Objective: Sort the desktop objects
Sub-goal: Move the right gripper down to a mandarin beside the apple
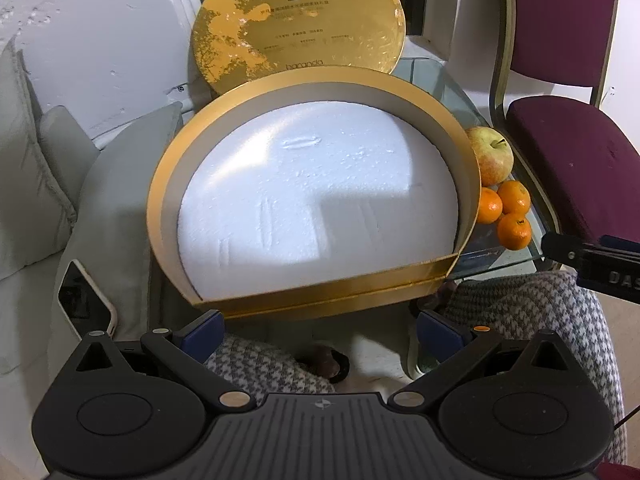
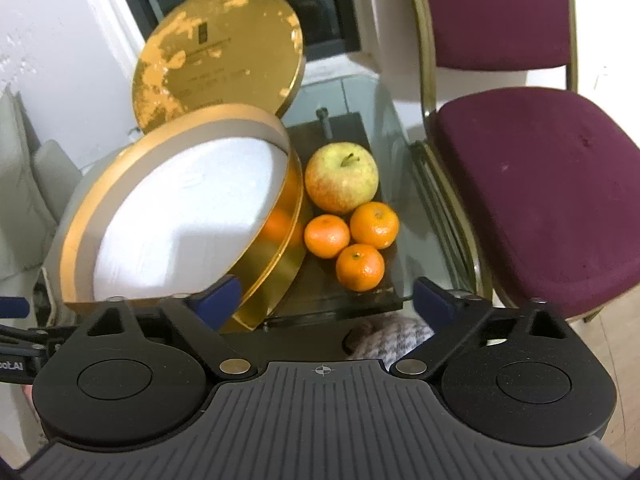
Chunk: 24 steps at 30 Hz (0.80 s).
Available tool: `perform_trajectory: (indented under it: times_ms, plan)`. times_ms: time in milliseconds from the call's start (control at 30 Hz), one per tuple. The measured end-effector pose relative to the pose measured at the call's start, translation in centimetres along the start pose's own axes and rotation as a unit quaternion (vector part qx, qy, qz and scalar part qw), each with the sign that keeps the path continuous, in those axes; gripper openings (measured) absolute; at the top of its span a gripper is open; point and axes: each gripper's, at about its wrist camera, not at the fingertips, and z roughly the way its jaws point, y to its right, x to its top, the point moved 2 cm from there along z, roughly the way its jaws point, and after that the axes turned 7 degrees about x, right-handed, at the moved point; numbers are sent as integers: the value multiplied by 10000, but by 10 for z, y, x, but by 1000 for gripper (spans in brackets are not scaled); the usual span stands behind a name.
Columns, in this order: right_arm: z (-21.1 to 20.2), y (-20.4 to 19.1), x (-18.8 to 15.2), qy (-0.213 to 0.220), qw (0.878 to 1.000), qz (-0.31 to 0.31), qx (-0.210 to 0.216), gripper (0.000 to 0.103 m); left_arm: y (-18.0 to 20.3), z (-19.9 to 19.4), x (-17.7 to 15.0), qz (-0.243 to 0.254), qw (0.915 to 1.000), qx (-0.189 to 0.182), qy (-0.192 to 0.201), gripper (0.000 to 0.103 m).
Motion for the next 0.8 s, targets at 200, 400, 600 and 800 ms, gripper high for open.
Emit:
perform_trajectory:
  times_ms: [200, 400, 600, 800]
  plan:
    - [41, 7, 11, -367, 9991, -152, -117, 74, 4, 21, 11, 72, 9998, -9, -187, 102]
    - [75, 15, 16, -675, 9970, -256, -296, 63, 4, 39, 18, 60, 9992, -25, -393, 102]
    - [95, 23, 19, -855, 9957, -127, -343, 59, 3, 51, 23, 65, 9985, 3, -536, 102]
    - [105, 24, 22, -906, 9948, -65, -454, 54, 2, 58, 25, 71, 9980, 18, -623, 102]
